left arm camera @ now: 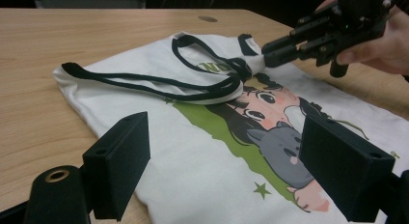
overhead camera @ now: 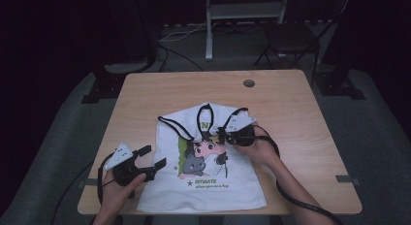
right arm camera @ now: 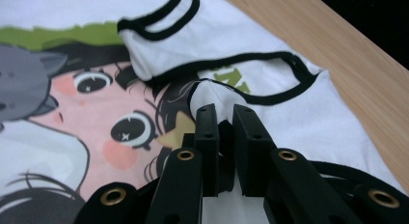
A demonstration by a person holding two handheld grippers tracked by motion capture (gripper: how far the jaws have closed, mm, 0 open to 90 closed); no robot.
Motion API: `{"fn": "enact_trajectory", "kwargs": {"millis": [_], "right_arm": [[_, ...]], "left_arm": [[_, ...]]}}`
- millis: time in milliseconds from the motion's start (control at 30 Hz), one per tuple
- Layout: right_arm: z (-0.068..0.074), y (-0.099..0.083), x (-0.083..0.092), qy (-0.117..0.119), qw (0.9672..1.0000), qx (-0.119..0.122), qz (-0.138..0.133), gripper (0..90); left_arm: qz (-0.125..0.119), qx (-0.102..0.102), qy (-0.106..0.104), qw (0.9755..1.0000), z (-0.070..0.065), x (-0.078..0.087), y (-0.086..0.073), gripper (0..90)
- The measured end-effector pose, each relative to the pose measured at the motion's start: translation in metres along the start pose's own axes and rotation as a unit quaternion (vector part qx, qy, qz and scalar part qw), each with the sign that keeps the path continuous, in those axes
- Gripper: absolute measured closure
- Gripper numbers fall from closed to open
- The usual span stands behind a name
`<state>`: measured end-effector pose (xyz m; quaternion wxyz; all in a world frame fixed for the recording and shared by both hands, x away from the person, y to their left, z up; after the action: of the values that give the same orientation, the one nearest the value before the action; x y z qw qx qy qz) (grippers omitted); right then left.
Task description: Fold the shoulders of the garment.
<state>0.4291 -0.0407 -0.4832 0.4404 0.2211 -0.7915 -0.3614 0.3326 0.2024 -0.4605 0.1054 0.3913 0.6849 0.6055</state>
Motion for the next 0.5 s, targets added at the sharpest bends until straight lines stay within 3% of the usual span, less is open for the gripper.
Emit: {"fn": "enact_trajectory", "kwargs": {"millis": [167,500], "right_arm": [[0.008,-0.001,-0.002,0.001,0.9998,0.019,0.011,81.1],[0.019,0.002,0.003,0.022,0.9996,0.019,0.002,81.1]], "left_arm": [[0.001,0.0,0.0,1.0,0.0,-0.001,-0.001,18.4],[-0.001,-0.004,0.002,1.0,0.0,0.0,-0.001,18.4]]}}
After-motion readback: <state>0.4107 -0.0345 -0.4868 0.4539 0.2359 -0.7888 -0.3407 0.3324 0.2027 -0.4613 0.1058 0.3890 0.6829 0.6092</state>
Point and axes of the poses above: each handheld gripper's, and its own axes: x roughly backward along the jaws, y roughly out of its top, z roughly to its left, the point moved 9 cm from there along -x, roughly forward along the jaws, and after that the axes turned 6 degrees about x, right-handed, at the moved point
